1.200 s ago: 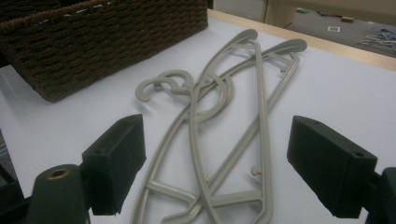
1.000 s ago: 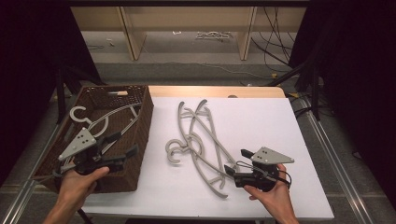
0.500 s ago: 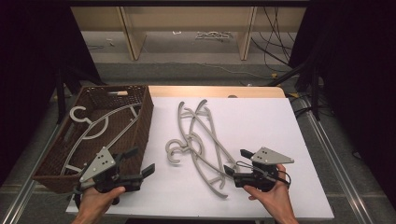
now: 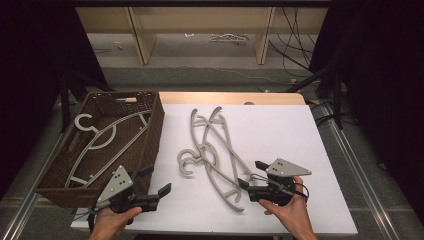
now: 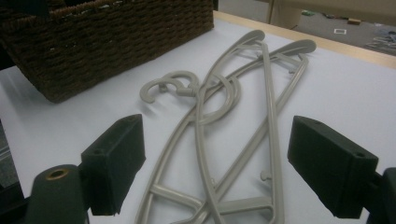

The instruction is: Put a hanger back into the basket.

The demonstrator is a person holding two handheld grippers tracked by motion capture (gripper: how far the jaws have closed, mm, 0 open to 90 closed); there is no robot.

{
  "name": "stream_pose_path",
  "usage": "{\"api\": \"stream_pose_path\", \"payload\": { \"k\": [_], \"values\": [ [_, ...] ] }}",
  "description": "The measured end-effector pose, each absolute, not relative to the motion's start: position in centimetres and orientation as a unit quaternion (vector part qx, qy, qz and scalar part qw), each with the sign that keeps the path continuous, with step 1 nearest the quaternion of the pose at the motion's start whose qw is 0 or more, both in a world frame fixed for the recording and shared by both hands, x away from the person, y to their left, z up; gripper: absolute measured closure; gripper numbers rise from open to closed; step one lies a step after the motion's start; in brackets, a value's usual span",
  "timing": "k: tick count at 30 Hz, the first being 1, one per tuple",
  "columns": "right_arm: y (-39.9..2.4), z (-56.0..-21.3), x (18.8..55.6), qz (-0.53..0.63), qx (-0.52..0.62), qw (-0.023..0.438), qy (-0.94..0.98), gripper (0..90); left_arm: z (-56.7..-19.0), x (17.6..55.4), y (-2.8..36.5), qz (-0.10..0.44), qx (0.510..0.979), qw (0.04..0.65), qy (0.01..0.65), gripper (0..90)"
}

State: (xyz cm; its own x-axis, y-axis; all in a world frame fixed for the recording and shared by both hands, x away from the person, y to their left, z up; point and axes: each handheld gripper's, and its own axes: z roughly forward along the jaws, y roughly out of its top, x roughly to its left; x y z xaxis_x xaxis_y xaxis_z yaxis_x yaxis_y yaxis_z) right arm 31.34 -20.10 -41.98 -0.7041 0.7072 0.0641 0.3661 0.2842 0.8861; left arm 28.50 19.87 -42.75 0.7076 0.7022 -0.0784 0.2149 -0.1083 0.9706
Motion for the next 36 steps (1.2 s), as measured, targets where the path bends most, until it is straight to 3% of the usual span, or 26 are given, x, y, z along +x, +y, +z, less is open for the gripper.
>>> {"api": "stream_pose_path", "payload": {
  "k": [16,36],
  "values": [
    [-16.7,-42.9,33.2,0.449,0.311,0.17,0.82,22.7,-42.6,28.3,19.9,0.221,0.72,0.584,0.303,17.3],
    [-12.5,-46.0,37.8,0.327,0.307,0.144,0.882,40.7,-42.5,27.9,19.4,0.206,0.727,0.588,0.289,16.8]
  ]
}}
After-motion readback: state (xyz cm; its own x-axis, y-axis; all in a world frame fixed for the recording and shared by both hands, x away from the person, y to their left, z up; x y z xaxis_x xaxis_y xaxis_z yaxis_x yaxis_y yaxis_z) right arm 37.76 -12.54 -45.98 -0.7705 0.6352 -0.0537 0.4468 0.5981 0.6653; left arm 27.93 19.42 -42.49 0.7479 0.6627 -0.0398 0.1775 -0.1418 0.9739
